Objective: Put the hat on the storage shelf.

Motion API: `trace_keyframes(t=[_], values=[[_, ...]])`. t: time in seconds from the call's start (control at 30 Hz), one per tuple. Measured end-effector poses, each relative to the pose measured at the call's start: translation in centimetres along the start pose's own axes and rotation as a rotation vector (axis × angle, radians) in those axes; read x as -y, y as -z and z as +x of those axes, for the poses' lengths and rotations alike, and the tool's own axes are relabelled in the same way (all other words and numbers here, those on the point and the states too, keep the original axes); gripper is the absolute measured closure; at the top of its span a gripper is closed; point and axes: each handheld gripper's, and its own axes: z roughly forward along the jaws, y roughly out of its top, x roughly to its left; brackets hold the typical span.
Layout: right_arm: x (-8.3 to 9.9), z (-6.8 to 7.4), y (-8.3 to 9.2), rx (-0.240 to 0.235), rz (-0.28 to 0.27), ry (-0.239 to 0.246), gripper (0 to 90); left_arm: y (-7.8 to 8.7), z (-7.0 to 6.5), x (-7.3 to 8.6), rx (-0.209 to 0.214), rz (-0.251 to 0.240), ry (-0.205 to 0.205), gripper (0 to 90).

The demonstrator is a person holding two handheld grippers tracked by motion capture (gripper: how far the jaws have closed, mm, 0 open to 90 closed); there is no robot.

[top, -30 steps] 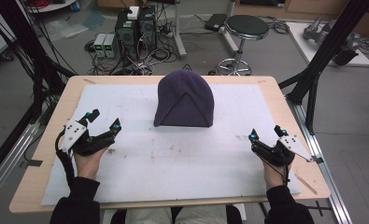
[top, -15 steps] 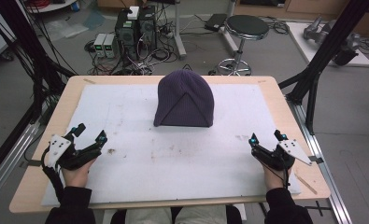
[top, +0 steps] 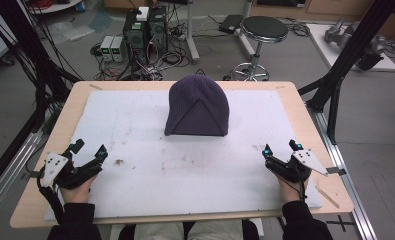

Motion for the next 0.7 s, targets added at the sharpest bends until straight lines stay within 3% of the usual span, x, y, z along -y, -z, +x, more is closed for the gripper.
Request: trace_keyframes(t=[0.2,0.3,0.4,0.53,0.7], values=[[0.29,-0.05,-0.79,-0.028,0.024,0.005,10.6,-0.13,0.01,0.23,0.002,0.009,0.0,18.3],[0.3,-0.03,-0.87,-0.034,0.039,-0.015,10.6,-0.29,0.03,0.43,0.01,0.023,-0.001,18.4],[0.32,-0.12,-0.82,-0.043,0.052,-0.025,10.6,-0.49,-0.15,0.5,0.018,0.04,-0.023,18.3],[0.19,-0.12,-0.47,-0.041,0.027,-0.027,10.7,-0.52,-0.41,0.44,0.034,0.033,-0.022,18.3],[0.19,-0.26,-0.39,-0.042,0.036,-0.048,10.7,-0.57,-0.35,0.53,0.039,0.04,-0.014,18.3]])
